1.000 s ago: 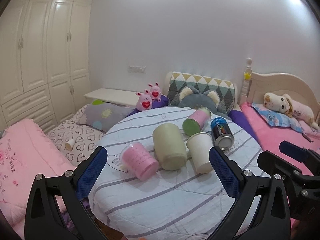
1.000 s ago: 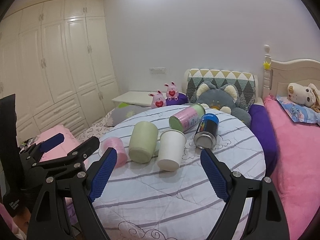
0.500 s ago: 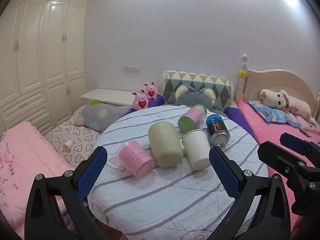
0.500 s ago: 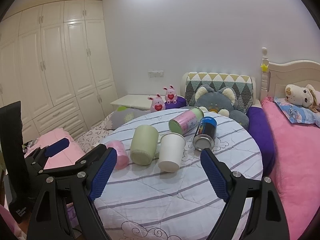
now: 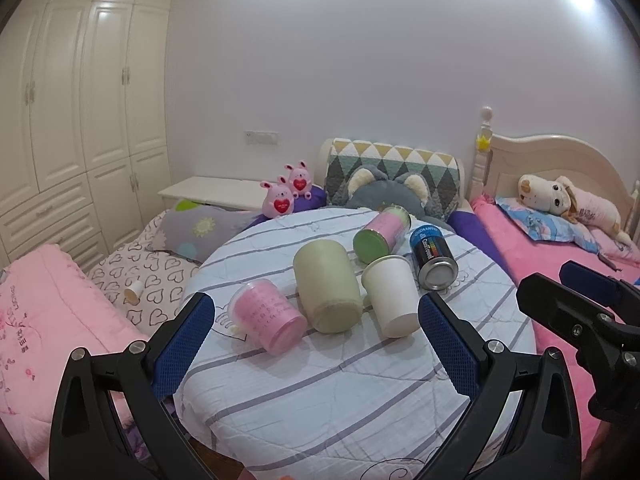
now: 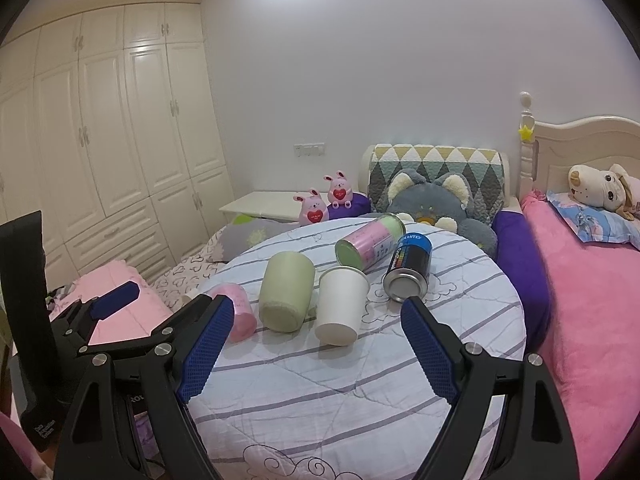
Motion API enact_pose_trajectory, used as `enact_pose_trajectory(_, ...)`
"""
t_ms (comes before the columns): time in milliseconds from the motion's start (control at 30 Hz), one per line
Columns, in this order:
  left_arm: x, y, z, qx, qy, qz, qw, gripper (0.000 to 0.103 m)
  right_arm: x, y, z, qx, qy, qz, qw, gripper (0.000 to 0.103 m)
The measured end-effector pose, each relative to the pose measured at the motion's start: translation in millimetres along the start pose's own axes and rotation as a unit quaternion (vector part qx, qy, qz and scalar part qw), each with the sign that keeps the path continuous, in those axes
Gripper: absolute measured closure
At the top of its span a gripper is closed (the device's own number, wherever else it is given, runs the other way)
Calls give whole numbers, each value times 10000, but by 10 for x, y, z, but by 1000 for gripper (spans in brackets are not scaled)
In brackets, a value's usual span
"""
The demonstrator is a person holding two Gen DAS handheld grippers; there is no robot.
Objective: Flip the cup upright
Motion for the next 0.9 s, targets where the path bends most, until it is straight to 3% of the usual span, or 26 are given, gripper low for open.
enact_pose_trajectory(900,-8,-196,-9,120,-52,-147,9998,0,-92,-217,158,123,-254,-93,9996,16)
Point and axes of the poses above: each gripper's, at about its wrist camera, not at the fingertips, and y roughly against the way its jaws point, z to its right, x to its top, the point moved 10 cm from there along -y, roughly the way its jaws point, and after that the axes turned 4 degrees about z, right-handed, at the moved point
